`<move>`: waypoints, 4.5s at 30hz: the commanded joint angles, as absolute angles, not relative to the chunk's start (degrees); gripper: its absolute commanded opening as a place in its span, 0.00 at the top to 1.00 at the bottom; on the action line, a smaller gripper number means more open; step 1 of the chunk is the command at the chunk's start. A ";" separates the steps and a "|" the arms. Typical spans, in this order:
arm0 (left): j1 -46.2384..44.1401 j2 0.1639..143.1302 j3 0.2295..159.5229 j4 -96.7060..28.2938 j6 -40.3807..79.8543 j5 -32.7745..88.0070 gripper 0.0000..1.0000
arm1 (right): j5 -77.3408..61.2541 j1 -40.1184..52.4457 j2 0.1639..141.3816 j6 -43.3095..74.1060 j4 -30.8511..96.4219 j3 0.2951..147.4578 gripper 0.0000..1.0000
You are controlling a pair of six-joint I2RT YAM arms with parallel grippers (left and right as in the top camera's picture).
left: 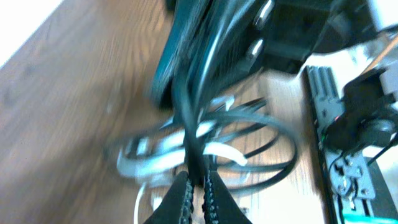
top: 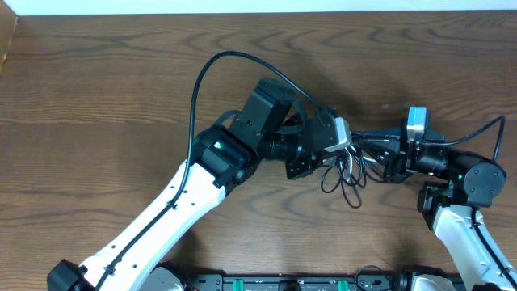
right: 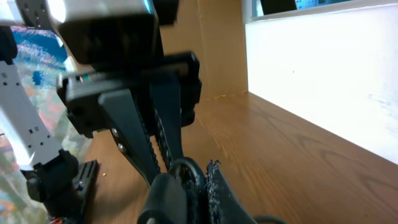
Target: Untangle cables
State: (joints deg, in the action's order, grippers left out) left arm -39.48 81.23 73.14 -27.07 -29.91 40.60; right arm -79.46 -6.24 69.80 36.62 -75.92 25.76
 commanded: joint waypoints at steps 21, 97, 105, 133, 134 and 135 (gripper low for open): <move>-37.82 81.60 73.36 -23.35 -28.18 43.79 0.63 | -73.91 -7.18 69.67 36.36 -76.31 26.41 0.99; -32.08 84.07 73.36 -13.91 -25.15 46.89 0.02 | -77.06 -7.07 69.65 36.60 -76.31 26.41 0.99; -33.15 85.76 73.36 -15.55 -25.15 50.61 0.02 | -77.06 -7.07 69.65 36.60 -76.36 26.41 0.99; -37.06 87.29 73.34 -16.56 -25.21 51.62 0.92 | -77.10 -7.07 69.65 38.94 -79.55 26.41 0.99; -37.06 87.29 73.34 -16.56 -25.21 51.59 0.92 | -77.10 -7.07 69.65 38.94 -79.53 26.41 0.99; -37.06 87.29 73.34 -16.56 -25.21 51.62 0.92 | -77.10 -7.07 69.65 38.92 -79.53 26.41 0.99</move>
State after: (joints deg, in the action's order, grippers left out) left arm -36.88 86.91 73.12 -16.49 -25.45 50.72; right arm -78.35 -6.96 69.91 38.39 -79.13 25.76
